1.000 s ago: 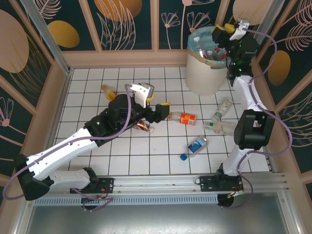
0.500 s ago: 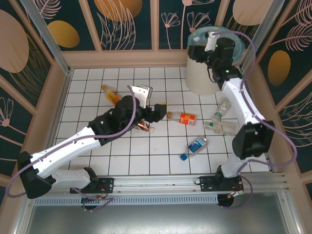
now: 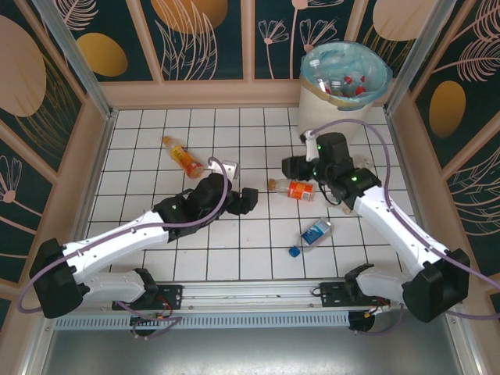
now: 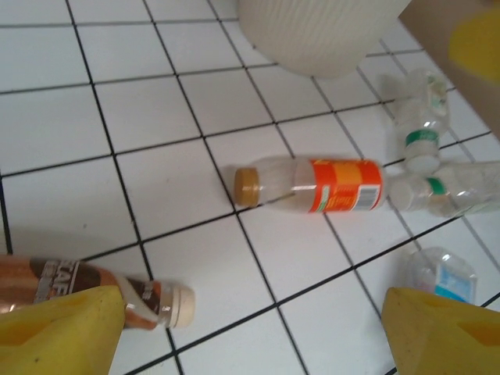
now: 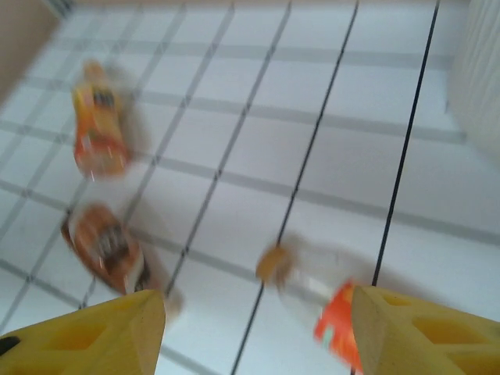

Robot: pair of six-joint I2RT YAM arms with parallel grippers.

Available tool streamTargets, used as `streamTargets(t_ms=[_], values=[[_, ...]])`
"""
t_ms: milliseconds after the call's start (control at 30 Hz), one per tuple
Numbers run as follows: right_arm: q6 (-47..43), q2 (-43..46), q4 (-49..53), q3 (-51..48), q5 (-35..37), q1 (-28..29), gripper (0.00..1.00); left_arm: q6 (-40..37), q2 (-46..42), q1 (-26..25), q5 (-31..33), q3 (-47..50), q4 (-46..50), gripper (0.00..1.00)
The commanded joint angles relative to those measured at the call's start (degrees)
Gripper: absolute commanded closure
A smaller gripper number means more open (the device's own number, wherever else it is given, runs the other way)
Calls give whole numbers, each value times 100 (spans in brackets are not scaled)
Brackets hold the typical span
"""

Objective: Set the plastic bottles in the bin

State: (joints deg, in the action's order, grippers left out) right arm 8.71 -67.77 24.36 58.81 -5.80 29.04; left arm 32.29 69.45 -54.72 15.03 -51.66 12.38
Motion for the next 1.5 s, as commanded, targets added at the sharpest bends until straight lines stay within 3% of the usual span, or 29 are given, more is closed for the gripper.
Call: streamTargets(t_ms=[0,133,267,400,633,733,900,1133,1333,1467], values=[[50,135,1403,143,403,397,37,162,-73,-13,-41,225,98,15],[-311,413,2260,307,1301,1203,38,14,-403,-15,95,635,-48,14],[-1674,802,2363,339,1325,2187,37,-439,-720,-11,159,919,-127,12],[-2706,845,2643,488,1847,2902,34,-1116,-993,-18,-92,940,219,11],[-4913,858,3443,-242,1938,3159,33,-2971,-1769,-13,-622,1029,651,8],[-5520,1114,3092,-798,1871,3196,33,-4015,-2006,-21,-931,1212,709,8],[-6139,1673,2605,-1389,1184,3210,31,-5351,-2104,-109,-1392,1522,889,6],[-6561,1669,2112,-2236,1319,3400,31,-5723,-2111,-311,-952,1963,402,3],[-7024,1488,1220,-2692,1488,3608,30,-5670,-1994,-306,-354,2201,587,2],[-7254,1344,984,-2882,1587,3618,30,-5594,-1834,-304,-290,2292,651,1]])
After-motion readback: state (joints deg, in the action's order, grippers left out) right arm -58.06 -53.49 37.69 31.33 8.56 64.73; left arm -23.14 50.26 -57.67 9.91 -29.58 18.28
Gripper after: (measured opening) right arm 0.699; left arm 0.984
